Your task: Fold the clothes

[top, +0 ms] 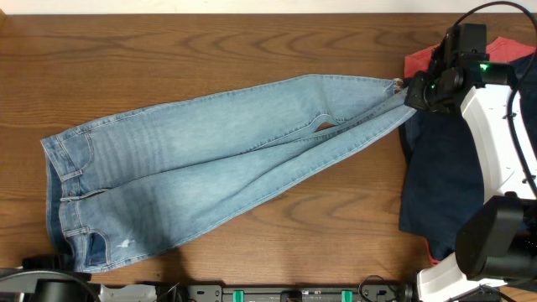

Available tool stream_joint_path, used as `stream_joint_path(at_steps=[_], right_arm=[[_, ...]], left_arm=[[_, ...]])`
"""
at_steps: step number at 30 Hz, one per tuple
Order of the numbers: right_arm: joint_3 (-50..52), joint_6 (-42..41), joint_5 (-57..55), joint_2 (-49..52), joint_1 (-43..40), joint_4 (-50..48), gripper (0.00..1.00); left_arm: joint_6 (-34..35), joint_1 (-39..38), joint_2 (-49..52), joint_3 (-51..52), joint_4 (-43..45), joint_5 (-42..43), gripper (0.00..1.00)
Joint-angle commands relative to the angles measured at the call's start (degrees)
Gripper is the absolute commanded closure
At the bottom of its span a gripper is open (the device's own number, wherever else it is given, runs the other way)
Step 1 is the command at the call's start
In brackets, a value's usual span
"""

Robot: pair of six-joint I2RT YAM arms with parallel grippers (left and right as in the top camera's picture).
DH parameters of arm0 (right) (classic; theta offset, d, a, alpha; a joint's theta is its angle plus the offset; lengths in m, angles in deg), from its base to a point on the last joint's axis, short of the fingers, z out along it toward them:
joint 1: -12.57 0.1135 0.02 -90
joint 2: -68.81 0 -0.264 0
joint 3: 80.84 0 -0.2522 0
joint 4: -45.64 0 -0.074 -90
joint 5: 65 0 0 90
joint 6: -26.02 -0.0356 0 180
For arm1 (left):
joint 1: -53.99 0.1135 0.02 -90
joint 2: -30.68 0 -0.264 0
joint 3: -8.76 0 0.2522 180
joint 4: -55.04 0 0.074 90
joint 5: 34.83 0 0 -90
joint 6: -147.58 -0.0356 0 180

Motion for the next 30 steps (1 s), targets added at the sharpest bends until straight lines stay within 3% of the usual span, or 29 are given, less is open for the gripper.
stream_joint_path(at_steps=[1,11,16,18,21,30], right_arm=[[-0.4,0.2,-0.9,-0.3,-0.9,-0.2,0.99],[-0.4,0.3,-1.0,-0.3,-0.9,-0.1,0.99],[-0.4,0.3,-1.0,-0.3,-0.9,-0.2,0.99],[-0.4,0.3,-1.0,-0.3,-0.9,-0.2,0.99],[-0.4,0.3,-1.0,-0.3,-0.9,-0.2,0.99],[-0.4,0.2,-1.0,-0.3,-0.9,-1.0,0.99]], left_arm=[[-1.2,-0.1,-0.9,-0.6,-0.9,0.6,0.50],[-0.9,-0.1,-0.9,1.2,0.5,-3.4,0.64],[0.2,-0.1,-0.9,2.2,0.9,-5.5,0.65],[0.2,-0.1,-0.9,2.2,0.9,-5.5,0.61],[1.1,-0.1,-0.9,2.2,0.7,-5.4,0.44],[-1.4,1.2,-3.1,-0.6,-4.2,-0.9,0.44]])
